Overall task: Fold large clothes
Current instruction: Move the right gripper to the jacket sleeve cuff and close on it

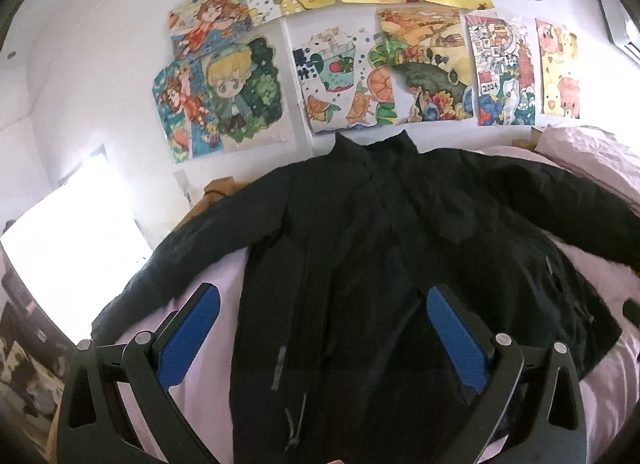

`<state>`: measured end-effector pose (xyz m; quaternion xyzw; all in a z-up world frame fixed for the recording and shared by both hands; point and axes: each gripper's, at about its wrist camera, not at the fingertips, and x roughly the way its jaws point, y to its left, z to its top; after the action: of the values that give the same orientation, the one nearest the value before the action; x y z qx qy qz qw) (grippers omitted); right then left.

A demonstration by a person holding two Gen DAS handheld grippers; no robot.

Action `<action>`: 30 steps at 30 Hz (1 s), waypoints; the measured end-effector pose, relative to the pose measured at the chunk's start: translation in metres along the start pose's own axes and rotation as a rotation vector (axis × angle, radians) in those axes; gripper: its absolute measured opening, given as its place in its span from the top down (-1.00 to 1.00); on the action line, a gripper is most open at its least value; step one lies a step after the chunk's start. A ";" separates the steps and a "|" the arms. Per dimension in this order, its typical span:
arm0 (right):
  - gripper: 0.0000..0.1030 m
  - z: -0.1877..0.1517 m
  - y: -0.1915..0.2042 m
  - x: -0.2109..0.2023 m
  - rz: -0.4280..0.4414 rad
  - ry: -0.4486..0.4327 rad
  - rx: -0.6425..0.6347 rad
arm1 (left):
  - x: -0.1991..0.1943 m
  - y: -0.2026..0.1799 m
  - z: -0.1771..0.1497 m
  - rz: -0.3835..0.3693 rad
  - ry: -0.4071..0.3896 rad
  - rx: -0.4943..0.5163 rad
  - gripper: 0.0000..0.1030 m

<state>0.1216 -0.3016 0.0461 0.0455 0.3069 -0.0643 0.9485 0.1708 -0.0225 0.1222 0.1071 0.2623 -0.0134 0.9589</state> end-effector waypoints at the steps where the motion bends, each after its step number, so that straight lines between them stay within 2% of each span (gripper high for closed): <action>1: -1.00 0.007 -0.004 0.003 0.008 0.008 -0.005 | 0.002 -0.002 0.004 -0.003 -0.003 0.002 -0.98; 5: -1.00 0.027 -0.017 0.015 0.025 0.027 -0.015 | 0.014 -0.011 0.020 -0.012 -0.008 0.010 -0.98; 8: -1.00 0.034 -0.025 0.025 0.005 0.032 -0.021 | 0.022 -0.016 0.028 -0.022 -0.010 0.007 -0.98; 17: -1.00 0.031 -0.032 0.057 -0.031 0.067 -0.022 | 0.053 -0.029 0.035 -0.040 0.014 0.005 -0.98; 22: -1.00 0.034 -0.041 0.065 -0.033 0.064 0.027 | 0.071 -0.036 0.036 -0.048 0.035 0.011 -0.98; 30: -1.00 0.048 -0.079 0.096 -0.161 0.048 0.116 | 0.106 -0.059 0.055 -0.058 0.024 0.046 -0.98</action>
<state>0.2143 -0.3948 0.0250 0.0769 0.3281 -0.1570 0.9283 0.2848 -0.0882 0.1034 0.1216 0.2762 -0.0459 0.9523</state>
